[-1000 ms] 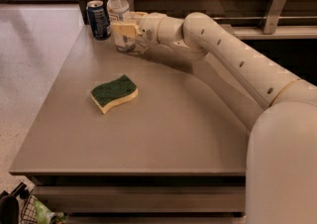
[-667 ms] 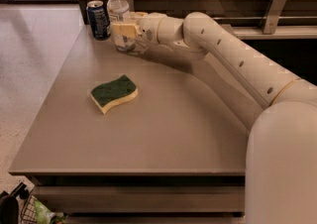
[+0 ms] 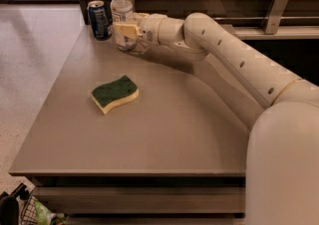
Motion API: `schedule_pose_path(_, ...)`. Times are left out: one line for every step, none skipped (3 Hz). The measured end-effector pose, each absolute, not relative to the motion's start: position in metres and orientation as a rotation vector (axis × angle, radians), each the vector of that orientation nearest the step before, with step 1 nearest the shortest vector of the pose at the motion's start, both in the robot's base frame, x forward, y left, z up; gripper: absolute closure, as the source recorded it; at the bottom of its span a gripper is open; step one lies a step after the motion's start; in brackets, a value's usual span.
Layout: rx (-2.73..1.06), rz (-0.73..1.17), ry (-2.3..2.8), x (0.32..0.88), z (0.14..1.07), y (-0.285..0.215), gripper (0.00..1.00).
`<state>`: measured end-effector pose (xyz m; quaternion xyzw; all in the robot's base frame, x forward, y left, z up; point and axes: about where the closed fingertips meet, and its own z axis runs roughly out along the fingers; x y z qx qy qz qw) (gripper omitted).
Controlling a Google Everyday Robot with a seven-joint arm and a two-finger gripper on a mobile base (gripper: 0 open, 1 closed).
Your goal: Move blue plastic bottle near pepsi can
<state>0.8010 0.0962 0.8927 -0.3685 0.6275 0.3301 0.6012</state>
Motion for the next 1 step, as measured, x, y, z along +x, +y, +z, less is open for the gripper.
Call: schedule_pose_path(-0.856,0.768,1.453,0.8005,0.8926,0.0988,0.0)
